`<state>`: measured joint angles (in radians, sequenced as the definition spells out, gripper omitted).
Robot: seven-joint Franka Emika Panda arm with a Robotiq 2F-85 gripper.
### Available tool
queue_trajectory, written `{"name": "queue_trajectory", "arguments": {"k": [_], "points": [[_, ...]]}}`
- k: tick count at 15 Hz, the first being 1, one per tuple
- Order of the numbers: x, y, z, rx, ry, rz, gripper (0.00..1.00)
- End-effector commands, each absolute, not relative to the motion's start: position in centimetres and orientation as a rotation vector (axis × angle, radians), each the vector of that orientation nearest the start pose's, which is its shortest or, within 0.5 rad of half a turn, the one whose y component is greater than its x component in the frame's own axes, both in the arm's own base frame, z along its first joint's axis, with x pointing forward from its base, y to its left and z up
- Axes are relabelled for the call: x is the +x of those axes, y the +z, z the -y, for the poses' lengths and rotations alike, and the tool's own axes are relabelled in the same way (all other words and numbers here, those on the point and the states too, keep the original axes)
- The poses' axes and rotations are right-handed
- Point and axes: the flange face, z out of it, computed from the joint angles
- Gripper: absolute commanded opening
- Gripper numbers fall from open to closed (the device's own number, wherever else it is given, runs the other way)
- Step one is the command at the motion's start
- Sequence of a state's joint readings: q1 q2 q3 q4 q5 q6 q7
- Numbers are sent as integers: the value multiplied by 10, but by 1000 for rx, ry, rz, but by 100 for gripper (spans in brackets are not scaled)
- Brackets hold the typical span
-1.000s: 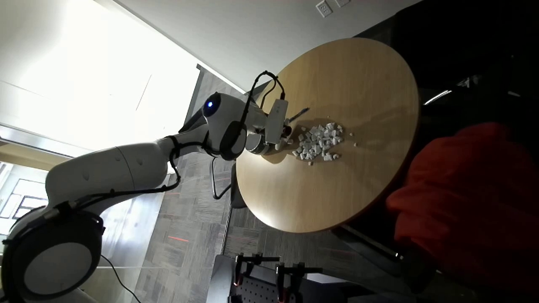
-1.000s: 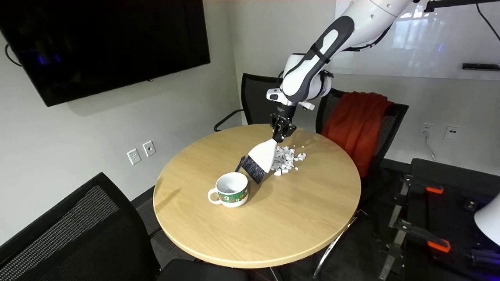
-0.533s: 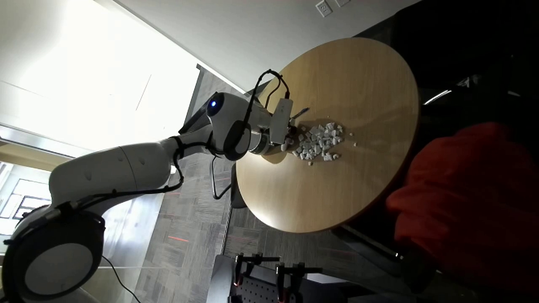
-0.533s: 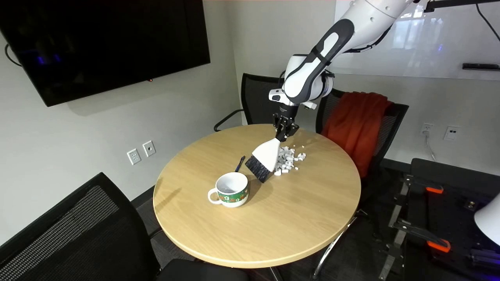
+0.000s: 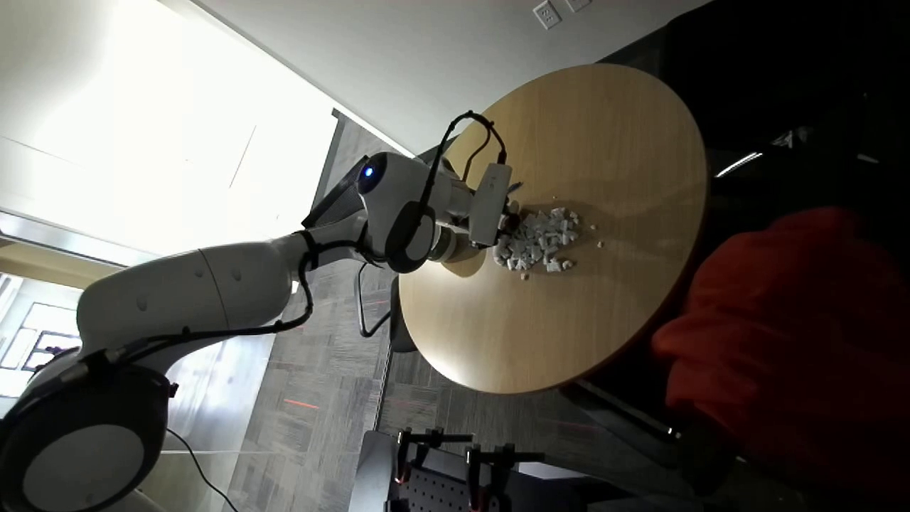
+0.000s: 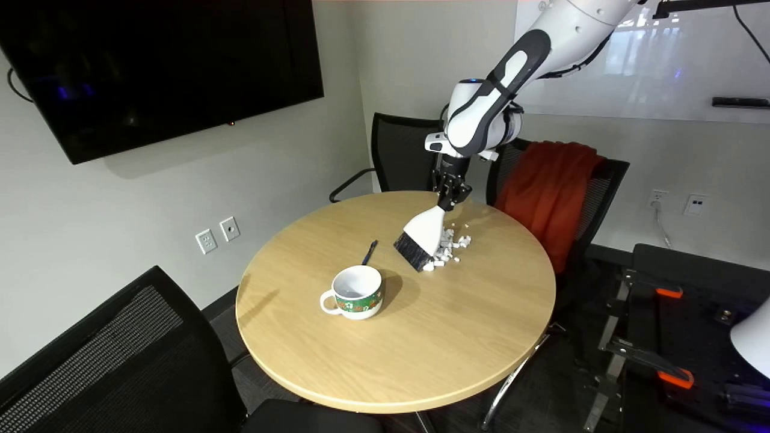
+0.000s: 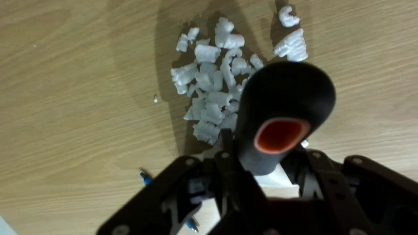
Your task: Use the brush to sweep the contents on the table
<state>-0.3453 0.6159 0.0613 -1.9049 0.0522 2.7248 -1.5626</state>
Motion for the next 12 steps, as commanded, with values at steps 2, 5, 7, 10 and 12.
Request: {"name": "queue_trajectory", "arguments": {"k": [2,5,7,10,12], "points": [[609,213,210,-2694,-151,1833,12],[600,218,227,-2695,-58,1826,12],[594,223,240,-2710,-1,1835,12],[586,231,259,-2742,72,1847,12],[581,237,269,-2764,115,1851,12]]}}
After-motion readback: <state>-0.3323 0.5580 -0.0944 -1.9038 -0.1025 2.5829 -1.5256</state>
